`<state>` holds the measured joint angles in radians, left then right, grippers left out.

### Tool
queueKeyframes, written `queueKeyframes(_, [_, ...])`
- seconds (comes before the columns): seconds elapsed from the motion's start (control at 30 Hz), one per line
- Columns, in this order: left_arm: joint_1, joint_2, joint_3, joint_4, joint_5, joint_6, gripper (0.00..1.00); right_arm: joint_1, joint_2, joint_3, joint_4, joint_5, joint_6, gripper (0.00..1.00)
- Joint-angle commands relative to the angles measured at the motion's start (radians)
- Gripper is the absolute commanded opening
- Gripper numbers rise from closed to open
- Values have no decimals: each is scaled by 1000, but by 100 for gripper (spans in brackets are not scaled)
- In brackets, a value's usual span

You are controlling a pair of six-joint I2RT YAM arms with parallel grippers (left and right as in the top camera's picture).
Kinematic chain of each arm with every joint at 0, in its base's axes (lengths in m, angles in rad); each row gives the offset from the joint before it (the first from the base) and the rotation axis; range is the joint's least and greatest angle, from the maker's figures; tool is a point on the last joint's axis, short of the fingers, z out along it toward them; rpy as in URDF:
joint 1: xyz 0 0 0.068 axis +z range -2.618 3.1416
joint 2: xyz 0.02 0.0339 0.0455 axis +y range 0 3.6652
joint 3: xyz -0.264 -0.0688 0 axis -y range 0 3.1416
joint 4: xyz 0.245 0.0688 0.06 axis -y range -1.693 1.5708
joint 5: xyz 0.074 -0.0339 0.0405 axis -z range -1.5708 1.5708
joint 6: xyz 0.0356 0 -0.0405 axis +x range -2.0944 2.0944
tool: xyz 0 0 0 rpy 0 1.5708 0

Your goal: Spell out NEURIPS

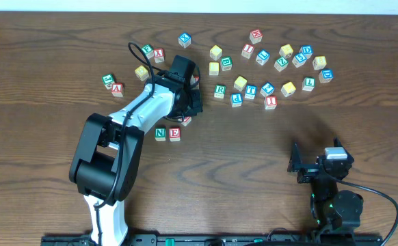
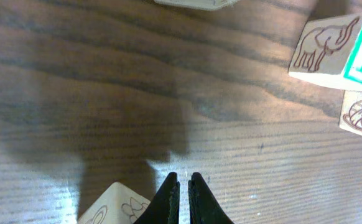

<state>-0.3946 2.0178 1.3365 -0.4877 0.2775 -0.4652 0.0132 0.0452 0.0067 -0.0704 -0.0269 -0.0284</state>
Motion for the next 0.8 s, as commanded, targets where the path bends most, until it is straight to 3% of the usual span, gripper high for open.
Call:
queueKeyframes(0.0, [0, 4, 9, -18, 20, 20, 8, -6, -3, -1, -5, -2, 17, 99])
queueKeyframes(0.77, [0, 4, 9, -61, 25, 20, 8, -6, -3, -1, -5, -2, 17, 99])
